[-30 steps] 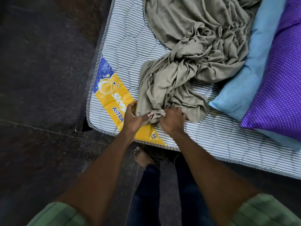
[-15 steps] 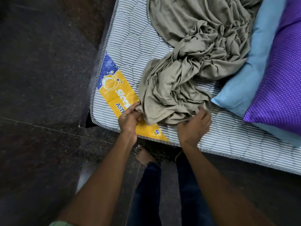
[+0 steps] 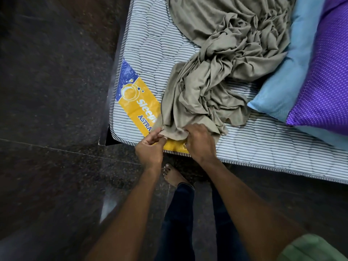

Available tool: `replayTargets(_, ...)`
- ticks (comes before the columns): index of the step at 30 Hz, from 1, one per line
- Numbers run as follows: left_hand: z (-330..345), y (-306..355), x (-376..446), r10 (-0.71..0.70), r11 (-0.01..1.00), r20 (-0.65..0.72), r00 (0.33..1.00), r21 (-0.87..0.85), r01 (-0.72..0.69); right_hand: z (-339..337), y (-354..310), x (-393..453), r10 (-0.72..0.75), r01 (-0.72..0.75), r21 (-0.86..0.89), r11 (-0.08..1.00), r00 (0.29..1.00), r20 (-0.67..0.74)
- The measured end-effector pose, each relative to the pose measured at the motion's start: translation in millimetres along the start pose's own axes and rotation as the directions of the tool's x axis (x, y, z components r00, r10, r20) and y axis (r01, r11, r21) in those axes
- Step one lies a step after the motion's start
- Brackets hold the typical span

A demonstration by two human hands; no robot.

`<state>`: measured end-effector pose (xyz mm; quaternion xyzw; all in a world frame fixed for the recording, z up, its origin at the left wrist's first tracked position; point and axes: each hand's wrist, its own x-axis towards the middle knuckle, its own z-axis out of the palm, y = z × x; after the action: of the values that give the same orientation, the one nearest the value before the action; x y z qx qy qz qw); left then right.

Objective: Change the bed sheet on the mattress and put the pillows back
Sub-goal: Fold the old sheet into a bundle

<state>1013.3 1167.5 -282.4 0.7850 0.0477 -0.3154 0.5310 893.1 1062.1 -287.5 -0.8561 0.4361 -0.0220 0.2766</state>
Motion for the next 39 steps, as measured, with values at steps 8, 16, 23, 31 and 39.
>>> replayTargets(8,-4.2,5.7,-2.7,0.553,0.675,0.094,0.828,0.532,-0.511,-17.8,17.1,-12.0,0.195,-0.129,0.386,0.913,0.971,-0.136)
replayTargets(16,6.5,3.8,19.3,0.376,0.112,0.663,0.647,0.661,-0.742,-15.1,12.3,-4.2,0.265,-0.184,0.572,0.8,0.962,-0.062)
replayTargets(23,-14.9,0.7,48.7,0.504,0.197,0.446,0.74,0.774,-0.601,-34.1,10.9,21.6,0.359,-0.196,0.599,0.776,0.919,-0.164)
replayTargets(31,13.2,36.6,1.6,0.502,0.5,0.44,0.744,0.555,-0.665,-59.0,-20.0,71.7,0.059,0.013,0.369,0.929,0.982,-0.182)
replayTargets(39,46.3,70.2,16.4,0.554,0.462,0.409,0.725,0.573,-0.677,-58.5,-12.1,80.5,-0.064,0.065,0.487,0.871,0.998,-0.018)
